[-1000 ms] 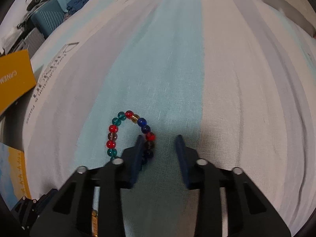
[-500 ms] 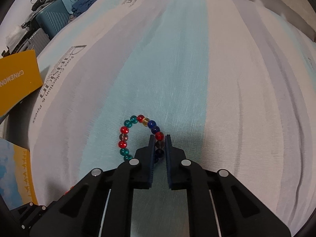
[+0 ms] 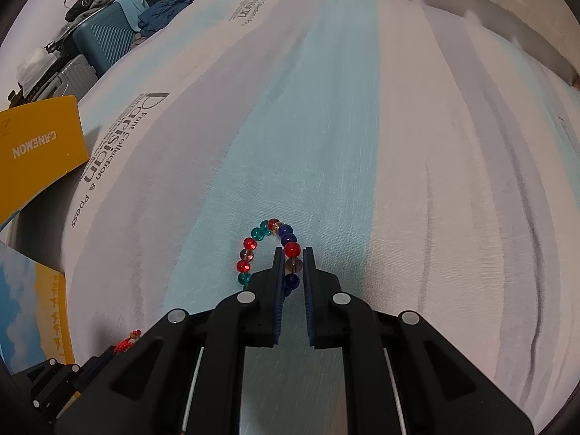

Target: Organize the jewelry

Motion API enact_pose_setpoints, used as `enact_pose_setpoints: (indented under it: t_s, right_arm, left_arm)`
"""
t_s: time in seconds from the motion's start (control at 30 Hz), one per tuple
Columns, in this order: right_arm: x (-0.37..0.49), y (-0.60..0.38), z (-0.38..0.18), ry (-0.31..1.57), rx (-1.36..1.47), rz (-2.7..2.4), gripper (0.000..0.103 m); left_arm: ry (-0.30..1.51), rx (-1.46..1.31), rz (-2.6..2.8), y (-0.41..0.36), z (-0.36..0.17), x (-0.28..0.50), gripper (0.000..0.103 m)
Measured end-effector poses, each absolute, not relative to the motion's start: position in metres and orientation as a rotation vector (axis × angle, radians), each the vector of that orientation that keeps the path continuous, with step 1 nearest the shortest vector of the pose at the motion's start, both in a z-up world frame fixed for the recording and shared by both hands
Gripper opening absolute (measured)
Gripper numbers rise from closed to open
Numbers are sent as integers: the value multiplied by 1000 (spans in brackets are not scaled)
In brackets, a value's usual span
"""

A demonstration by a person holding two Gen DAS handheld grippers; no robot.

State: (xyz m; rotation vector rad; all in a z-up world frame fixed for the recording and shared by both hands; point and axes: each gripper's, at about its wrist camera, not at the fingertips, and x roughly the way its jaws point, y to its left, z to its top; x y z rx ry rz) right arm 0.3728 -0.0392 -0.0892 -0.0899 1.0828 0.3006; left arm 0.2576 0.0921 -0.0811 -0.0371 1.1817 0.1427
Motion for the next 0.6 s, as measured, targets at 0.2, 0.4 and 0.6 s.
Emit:
enact_pose_setpoints:
  t_s: [0.2, 0.4, 0.6]
  right_arm:
    - [363, -39, -83, 1068, -111, 289, 9]
    - [350, -34, -80, 1061, -129, 280, 9]
    - [335, -35, -72, 1057, -114, 271, 9]
  left_arm:
    - [1164, -33, 154, 95, -73, 256, 5]
    - [1159, -29, 170, 99, -67, 255, 5]
    - [1136, -31, 183, 102, -57, 253, 5]
